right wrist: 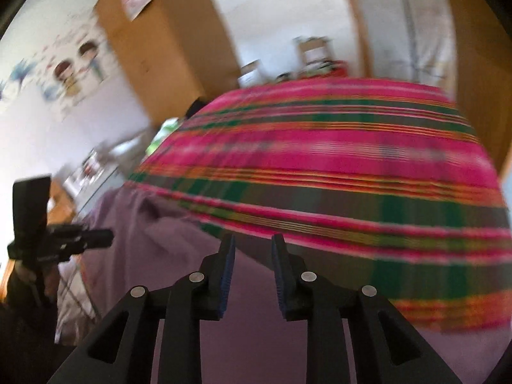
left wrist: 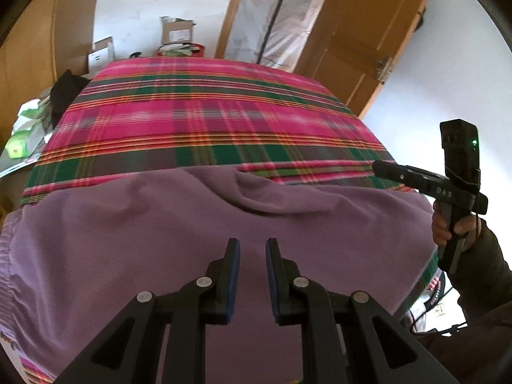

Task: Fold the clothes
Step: 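Open the right gripper, release the corner, and move to the blanket edge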

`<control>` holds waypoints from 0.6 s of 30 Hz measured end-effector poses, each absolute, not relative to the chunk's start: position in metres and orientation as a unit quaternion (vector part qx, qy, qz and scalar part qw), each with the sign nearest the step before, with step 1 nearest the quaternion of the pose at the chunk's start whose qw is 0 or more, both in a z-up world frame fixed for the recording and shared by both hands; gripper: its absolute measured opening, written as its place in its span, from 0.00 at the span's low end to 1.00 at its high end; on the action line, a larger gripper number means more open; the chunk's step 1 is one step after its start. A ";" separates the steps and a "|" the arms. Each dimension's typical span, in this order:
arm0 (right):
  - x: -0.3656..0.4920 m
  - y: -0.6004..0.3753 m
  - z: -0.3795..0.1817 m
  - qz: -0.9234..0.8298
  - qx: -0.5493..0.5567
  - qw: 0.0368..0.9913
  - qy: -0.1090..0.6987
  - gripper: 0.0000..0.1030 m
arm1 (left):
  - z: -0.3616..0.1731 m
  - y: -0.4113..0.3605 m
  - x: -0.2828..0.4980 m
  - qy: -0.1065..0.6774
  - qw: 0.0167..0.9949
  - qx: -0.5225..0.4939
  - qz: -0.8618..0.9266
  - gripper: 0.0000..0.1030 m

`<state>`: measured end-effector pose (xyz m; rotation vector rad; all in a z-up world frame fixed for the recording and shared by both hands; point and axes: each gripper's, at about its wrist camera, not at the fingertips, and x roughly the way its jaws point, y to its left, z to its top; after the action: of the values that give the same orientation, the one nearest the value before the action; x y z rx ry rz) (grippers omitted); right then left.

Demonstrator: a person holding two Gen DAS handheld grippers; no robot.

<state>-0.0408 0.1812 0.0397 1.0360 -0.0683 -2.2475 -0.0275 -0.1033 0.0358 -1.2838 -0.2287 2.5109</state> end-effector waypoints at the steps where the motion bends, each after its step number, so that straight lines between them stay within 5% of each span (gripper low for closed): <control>1: -0.045 0.169 0.040 -0.851 0.399 0.340 -0.014 0.24 | 0.035 -0.107 -0.031 -0.082 0.148 -0.450 0.877 0.16; 18: -0.105 0.054 -0.007 -0.730 0.499 0.463 0.058 0.30 | 0.021 -0.142 -0.081 -0.122 0.112 -0.482 0.860 0.16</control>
<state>-0.1046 0.0542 -0.0072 1.2258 0.1429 -1.7949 -0.0807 -0.1418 0.0211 -1.4157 -0.3582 2.5247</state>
